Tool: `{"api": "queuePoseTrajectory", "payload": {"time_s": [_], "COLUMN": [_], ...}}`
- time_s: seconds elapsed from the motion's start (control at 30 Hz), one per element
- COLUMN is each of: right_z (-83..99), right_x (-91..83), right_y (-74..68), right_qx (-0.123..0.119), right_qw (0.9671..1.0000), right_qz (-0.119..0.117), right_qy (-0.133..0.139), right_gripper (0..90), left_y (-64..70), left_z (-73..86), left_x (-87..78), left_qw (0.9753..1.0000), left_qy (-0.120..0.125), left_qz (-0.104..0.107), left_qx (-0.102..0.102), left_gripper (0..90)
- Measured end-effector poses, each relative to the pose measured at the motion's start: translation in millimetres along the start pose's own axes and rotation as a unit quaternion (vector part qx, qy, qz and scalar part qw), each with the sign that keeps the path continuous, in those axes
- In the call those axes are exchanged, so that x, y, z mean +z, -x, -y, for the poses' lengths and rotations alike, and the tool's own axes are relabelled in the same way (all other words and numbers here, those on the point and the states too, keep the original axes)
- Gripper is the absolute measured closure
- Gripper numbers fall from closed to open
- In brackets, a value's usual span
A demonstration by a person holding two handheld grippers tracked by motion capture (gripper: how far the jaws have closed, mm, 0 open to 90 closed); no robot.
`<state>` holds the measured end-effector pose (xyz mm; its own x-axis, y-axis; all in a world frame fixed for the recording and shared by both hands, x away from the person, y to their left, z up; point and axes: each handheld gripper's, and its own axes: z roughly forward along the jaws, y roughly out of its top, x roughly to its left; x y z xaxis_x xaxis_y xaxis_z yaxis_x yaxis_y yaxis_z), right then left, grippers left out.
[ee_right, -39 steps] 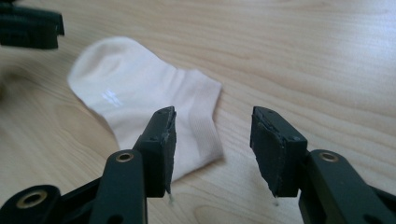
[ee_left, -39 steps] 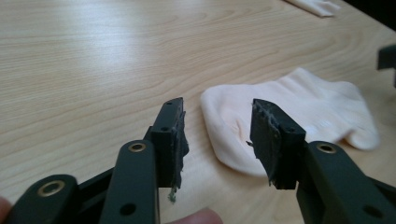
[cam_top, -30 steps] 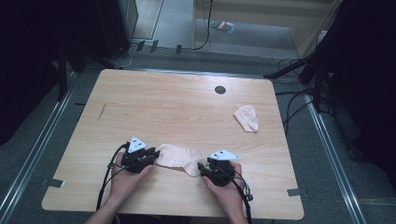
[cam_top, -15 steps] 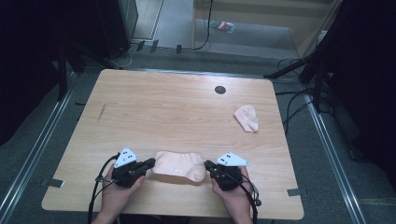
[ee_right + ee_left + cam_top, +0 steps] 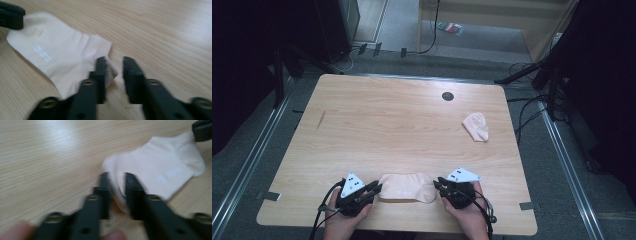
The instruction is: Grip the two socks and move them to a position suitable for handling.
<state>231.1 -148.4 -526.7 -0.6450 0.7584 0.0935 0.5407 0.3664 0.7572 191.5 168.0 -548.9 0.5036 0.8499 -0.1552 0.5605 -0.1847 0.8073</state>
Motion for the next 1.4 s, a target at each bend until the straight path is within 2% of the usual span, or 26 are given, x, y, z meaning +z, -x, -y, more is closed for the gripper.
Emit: {"api": "queuePoseTrajectory", "payload": {"time_s": [0.03, 0.07, 0.13, 0.2, 0.27, 0.3, 0.37, 0.4, 0.47, 0.53, 0.6, 0.67, 0.73, 0.83, 0.87, 0.93, 1.03, 1.13, 1.3, 1.33, 1.37, 1.4], "right_z": [-0.6, -1.5, -3.0, -6.7, -12.7, -15.4, -24.4, -28.5, -36.5, -44.2, -51.4, -57.4, -62.2, -65.4, -67.0, -69.2, -70.3, -69.8, -69.9, -69.5, -69.5, -67.7], "right_x": [-1.3, -4.1, -9.6, -16.6, -24.0, -26.6, -32.4, -33.0, -31.5, -27.3, -21.5, -14.0, -4.5, 7.8, 14.2, 24.4, 37.7, 50.7, 61.9, 64.3, 64.3, 67.2], "right_y": [0.7, 3.0, 9.8, 21.2, 35.7, 41.2, 58.3, 65.6, 79.9, 94.8, 108.7, 120.3, 130.8, 142.4, 148.0, 156.3, 166.7, 175.2, 183.0, 185.9, 185.9, 193.0], "right_qx": [-0.007, -0.005, 0.003, 0.018, 0.039, 0.051, 0.07, 0.07, 0.059, 0.059, 0.073, 0.086, 0.1, 0.109, 0.112, 0.101, 0.101, 0.107, 0.103, 0.112, 0.112, 0.131], "right_qw": [1.0, 0.9999, 0.9995, 0.9981, 0.9949, 0.993, 0.9874, 0.9848, 0.9797, 0.9761, 0.974, 0.9726, 0.9716, 0.9708, 0.9716, 0.9737, 0.9755, 0.9739, 0.9706, 0.9685, 0.9685, 0.9666], "right_qz": [0.002, 0.007, 0.016, 0.04, 0.071, 0.081, 0.112, 0.129, 0.163, 0.182, 0.189, 0.192, 0.191, 0.195, 0.194, 0.194, 0.191, 0.197, 0.217, 0.223, 0.223, 0.22], "right_qy": [0.003, 0.011, 0.027, 0.043, 0.06, 0.068, 0.088, 0.093, 0.1, 0.104, 0.101, 0.099, 0.097, 0.089, 0.078, 0.063, 0.043, 0.03, 0.015, 0.01, 0.01, 0.0], "right_gripper": [59.2, 52.8, 47.1, 43.6, 42.5, 42.4, 42.3, 42.7, 44.5, 44.9, 44.0, 43.4, 42.3, 42.8, 43.5, 44.0, 43.7, 41.2, 36.4, 36.7, 36.7, 41.6], "left_y": [-0.6, -1.1, -3.6, -9.8, -19.7, -29.0, -45.4, -51.5, -67.0, -76.3, -84.0, -88.3, -93.1, -101.6, -103.6, -105.1, -103.0, -101.2, -102.9, -103.0, -103.0, -103.2], "left_z": [-0.4, -0.9, -3.6, -7.2, -9.7, -12.0, -16.2, -17.8, -21.8, -23.1, -23.9, -23.9, -24.1, -23.0, -21.9, -20.1, -19.7, -19.3, -19.0, -18.9, -18.9, -18.8], "left_x": [0.6, -0.2, -2.3, -4.2, -5.8, -5.8, -3.5, -2.3, 0.9, 1.2, 0.4, -1.5, -5.5, -8.3, -7.7, -5.2, -3.6, -2.7, -2.2, -2.2, -2.2, -1.8], "left_qw": [1.0, 0.9999, 0.9997, 0.9994, 0.9989, 0.9985, 0.9972, 0.9967, 0.9947, 0.9926, 0.9913, 0.9917, 0.9908, 0.9886, 0.9881, 0.9874, 0.9876, 0.9881, 0.9881, 0.9881, 0.9881, 0.9881], "left_qy": [0.006, 0.01, 0.023, 0.029, 0.037, 0.042, 0.051, 0.053, 0.058, 0.067, 0.074, 0.075, 0.081, 0.085, 0.084, 0.082, 0.084, 0.084, 0.083, 0.083, 0.083, 0.082], "left_qz": [-0.001, -0.004, -0.008, -0.012, -0.016, -0.015, -0.022, -0.029, -0.063, -0.079, -0.079, -0.079, -0.089, -0.088, -0.091, -0.092, -0.093, -0.091, -0.087, -0.086, -0.086, -0.087], "left_qx": [-0.005, -0.006, -0.01, -0.017, -0.024, -0.033, -0.051, -0.054, -0.057, -0.064, -0.075, -0.067, -0.062, -0.086, -0.091, -0.1, -0.095, -0.091, -0.096, -0.097, -0.097, -0.097], "left_gripper": [55.0, 47.6, 34.9, 24.6, 20.0, 19.4, 16.8, 15.0, 13.8, 13.7, 12.5, 9.2, 7.5, 7.5, 7.5, 7.6, 7.6, 7.9, 7.9, 7.9, 8.0, 8.2]}}
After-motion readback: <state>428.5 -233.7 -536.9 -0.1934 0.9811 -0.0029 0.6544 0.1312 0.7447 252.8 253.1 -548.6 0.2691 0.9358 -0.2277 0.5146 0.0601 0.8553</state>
